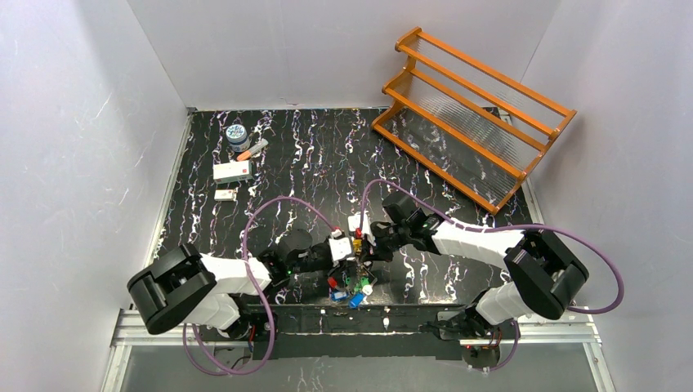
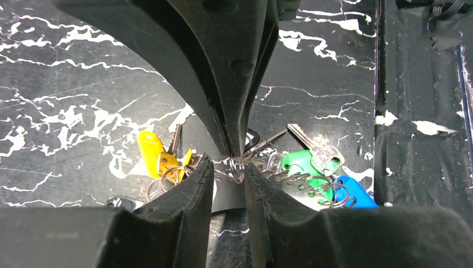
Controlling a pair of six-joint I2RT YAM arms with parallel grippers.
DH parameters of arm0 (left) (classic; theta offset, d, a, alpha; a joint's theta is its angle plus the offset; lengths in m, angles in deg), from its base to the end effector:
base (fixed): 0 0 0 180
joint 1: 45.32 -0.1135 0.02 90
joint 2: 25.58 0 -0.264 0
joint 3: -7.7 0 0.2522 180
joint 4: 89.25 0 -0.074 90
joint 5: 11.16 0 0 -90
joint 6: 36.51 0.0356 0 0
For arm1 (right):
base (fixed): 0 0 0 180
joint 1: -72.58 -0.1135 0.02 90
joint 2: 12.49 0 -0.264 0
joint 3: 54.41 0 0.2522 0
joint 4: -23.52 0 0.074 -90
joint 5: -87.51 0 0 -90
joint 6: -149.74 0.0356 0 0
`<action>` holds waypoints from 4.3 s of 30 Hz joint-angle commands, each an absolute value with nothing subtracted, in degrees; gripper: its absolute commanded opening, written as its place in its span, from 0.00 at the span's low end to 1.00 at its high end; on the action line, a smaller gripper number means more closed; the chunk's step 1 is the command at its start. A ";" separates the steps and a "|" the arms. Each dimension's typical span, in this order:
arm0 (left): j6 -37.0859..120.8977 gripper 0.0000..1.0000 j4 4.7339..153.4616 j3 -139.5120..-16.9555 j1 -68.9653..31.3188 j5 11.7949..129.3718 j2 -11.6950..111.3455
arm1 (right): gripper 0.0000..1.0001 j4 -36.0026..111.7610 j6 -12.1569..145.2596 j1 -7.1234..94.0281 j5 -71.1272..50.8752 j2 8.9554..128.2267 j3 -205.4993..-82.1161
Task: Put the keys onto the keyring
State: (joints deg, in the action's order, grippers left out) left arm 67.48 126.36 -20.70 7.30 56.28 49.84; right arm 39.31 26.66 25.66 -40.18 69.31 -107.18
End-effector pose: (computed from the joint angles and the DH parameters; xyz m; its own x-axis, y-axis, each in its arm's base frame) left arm 0.1289 -0.1912 0.1633 0.1161 0.2158 -0.9695 0.9626 0.2160 0.1633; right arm 0.1722 0.2160 0.1804 0.0737 -0.5535 -0.8296 -0.9953 -0.0935 -0.0261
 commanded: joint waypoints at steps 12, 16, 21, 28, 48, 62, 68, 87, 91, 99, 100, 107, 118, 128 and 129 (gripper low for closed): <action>69.21 0.00 122.18 -24.51 7.76 55.20 53.43 | 0.01 38.22 26.79 25.03 -42.19 67.39 -109.07; 68.41 0.00 121.99 -24.40 7.76 55.45 52.75 | 0.01 38.06 26.70 25.04 -41.84 67.28 -109.00; 67.71 0.00 122.08 -23.63 7.76 55.90 50.76 | 0.01 35.76 27.01 25.16 -41.42 66.45 -107.97; 67.20 0.00 122.48 -22.22 7.76 56.73 47.78 | 0.26 31.57 29.37 25.75 -41.37 64.71 -106.03; 64.79 0.00 135.78 -13.64 7.81 58.29 38.67 | 0.33 9.17 41.11 34.43 -58.67 56.04 -94.11; 64.38 0.00 137.51 -12.74 7.77 57.28 37.35 | 0.35 7.29 42.62 34.37 -62.17 60.01 -96.16; 64.16 0.00 137.50 -12.74 7.76 56.93 37.22 | 0.35 6.11 43.65 34.37 -61.47 63.17 -97.39; 64.34 0.00 137.49 -12.77 7.79 57.12 36.82 | 0.01 2.27 46.64 34.34 -62.16 68.30 -98.63; 64.47 0.00 137.57 -12.66 7.77 57.27 36.51 | 0.01 3.41 45.59 34.38 -61.33 67.99 -97.98; 64.73 0.00 137.54 -12.99 7.81 57.30 35.99 | 0.01 7.33 42.84 34.34 -58.64 68.80 -97.87; 64.70 0.00 137.54 -13.01 7.77 57.31 35.95 | 0.01 7.33 42.98 34.31 -58.61 69.26 -98.00; 64.82 0.00 137.55 -13.16 7.76 57.13 36.05 | 0.01 5.14 44.78 34.18 -59.32 72.45 -98.82; 64.69 0.00 137.50 -12.92 7.76 57.35 36.18 | 0.19 0.08 45.59 33.12 -57.23 68.48 -95.79; 64.58 0.00 137.55 -13.36 7.76 56.86 36.47 | 0.36 -4.22 45.23 33.15 -59.57 65.30 -93.44; 64.56 0.00 137.55 -13.43 7.77 56.87 36.43 | 0.36 -5.16 45.83 33.12 -60.25 65.60 -93.48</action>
State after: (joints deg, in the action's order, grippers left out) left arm 64.16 134.45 -12.96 7.41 57.81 37.73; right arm 0.44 45.21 33.29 -58.03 65.99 -94.41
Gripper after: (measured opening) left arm 0.013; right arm 0.362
